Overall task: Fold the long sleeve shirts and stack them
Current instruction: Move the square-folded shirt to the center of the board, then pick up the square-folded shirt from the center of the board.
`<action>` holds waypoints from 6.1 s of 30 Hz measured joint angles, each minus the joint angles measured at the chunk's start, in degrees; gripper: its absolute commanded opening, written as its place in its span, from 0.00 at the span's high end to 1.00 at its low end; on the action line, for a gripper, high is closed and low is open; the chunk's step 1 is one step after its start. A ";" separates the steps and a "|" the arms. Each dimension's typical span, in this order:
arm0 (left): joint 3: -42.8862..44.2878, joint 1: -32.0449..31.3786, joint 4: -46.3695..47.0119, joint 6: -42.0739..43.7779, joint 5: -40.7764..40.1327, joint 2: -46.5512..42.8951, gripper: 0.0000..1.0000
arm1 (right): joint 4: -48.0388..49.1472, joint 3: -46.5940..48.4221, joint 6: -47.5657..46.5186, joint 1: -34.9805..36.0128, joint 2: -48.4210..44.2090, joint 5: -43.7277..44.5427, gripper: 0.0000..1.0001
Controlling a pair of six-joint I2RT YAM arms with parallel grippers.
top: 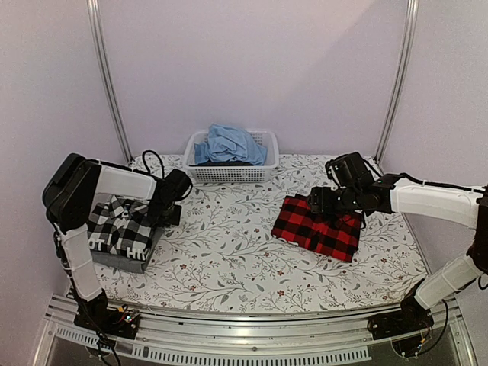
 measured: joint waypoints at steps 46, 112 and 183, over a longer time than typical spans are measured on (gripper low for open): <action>33.51 -17.31 6.62 -3.04 42.66 12.50 0.52 | 0.11 -17.46 12.07 -14.84 -12.07 -0.63 0.18; 5.57 -20.35 16.81 -10.16 43.36 2.64 0.57 | 11.89 -15.41 10.73 -12.85 6.54 -17.05 0.38; 15.67 -21.00 15.67 -11.08 43.43 11.72 1.00 | 8.39 -8.44 13.35 -2.34 11.76 -10.40 1.00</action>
